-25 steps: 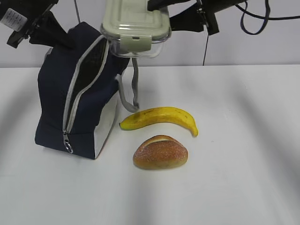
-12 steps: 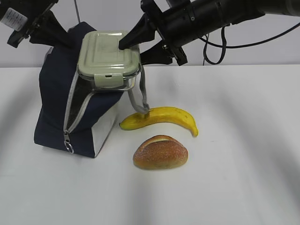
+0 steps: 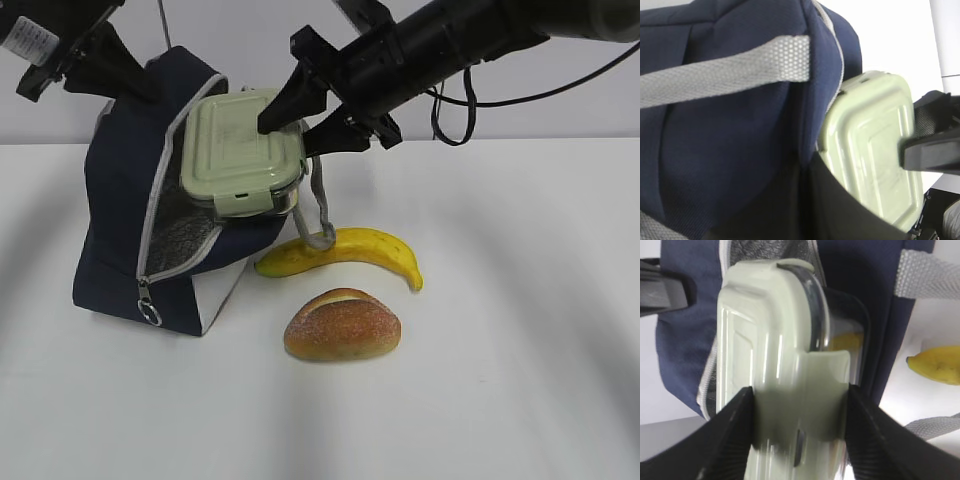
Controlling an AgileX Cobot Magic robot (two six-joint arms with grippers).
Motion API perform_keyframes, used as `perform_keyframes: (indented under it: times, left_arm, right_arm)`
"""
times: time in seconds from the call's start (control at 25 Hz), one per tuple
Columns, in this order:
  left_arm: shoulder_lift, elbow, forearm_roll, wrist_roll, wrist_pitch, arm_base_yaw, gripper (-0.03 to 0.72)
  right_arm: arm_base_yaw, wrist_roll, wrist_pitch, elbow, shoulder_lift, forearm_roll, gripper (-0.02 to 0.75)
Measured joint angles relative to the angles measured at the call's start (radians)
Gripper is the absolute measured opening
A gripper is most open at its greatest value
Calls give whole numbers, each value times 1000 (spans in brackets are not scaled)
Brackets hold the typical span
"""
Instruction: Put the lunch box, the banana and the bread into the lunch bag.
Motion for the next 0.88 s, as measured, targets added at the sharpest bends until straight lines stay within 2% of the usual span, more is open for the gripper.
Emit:
perform_keyframes:
  times: [0.24,0.36,0.64,0.88]
  left_arm:
    - [1,0,0,0,-2,0,-3]
    - [2,0,0,0,-2,0,-3]
    - [2,0,-1,0,-2,0,-3]
    - [2,0,-2,0,0,0,-3]
  right_arm:
    - [83,166,-4,-121,8,-265,394]
    - [111,265,5,-201,33,-339,394]
    - [168,437,21,-314,100,-477,394]
    - [217,537,-38,-339,164,-488,394]
